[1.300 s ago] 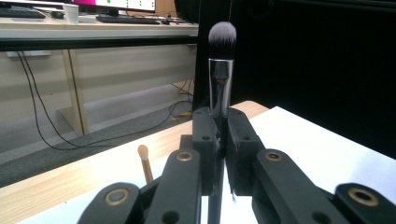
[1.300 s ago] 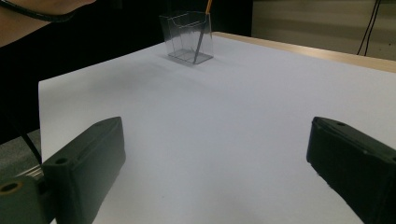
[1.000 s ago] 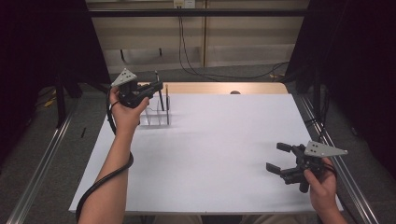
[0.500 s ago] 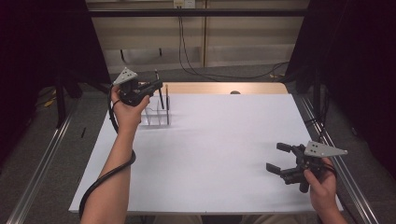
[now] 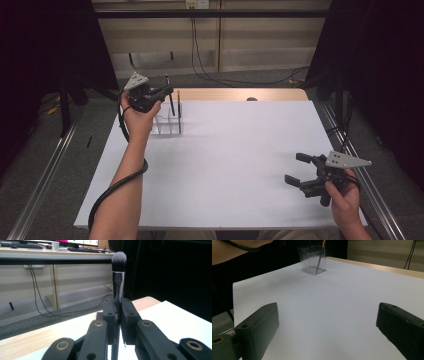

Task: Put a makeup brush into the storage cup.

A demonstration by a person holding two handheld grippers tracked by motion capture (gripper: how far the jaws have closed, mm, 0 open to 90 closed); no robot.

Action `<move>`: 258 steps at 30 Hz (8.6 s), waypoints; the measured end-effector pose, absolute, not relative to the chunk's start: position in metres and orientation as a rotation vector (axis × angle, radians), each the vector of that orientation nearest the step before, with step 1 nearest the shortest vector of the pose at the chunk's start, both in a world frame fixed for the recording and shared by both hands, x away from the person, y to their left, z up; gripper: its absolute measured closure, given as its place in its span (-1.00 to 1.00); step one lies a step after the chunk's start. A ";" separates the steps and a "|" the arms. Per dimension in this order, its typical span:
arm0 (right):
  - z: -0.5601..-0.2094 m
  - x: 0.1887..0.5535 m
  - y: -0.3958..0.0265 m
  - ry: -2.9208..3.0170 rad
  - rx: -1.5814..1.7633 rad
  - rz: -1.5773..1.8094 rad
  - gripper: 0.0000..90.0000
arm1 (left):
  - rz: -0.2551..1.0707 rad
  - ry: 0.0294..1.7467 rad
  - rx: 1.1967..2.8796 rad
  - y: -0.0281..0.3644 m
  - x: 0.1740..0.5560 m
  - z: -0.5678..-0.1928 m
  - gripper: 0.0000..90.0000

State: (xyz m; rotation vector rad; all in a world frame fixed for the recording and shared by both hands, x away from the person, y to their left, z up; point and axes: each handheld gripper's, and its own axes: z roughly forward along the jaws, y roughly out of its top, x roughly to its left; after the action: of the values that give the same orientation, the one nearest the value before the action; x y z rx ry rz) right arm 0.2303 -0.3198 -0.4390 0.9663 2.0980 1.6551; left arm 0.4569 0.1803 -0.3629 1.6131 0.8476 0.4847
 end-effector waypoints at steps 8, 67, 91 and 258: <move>-0.439 0.230 -0.320 2.097 0.965 1.663 -0.90 | 0.511 0.860 1.612 0.177 0.461 -0.370 0.86; -0.438 0.230 -0.319 2.104 0.959 1.659 -0.90 | 0.524 0.905 1.618 0.184 0.457 -0.402 0.86; -0.438 0.231 -0.316 2.111 0.949 1.661 -0.90 | 0.442 0.920 1.579 0.192 0.446 -0.407 -0.06; -0.436 0.226 -0.316 2.106 0.950 1.649 -0.90 | 0.332 0.686 1.653 0.273 0.296 -0.430 -1.00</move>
State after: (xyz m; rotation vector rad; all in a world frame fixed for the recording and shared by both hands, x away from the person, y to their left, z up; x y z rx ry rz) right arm 0.2263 -0.3159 -0.4363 0.9496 2.1064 1.6494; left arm 0.2964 0.2727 -0.4299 1.6527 0.6856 0.3320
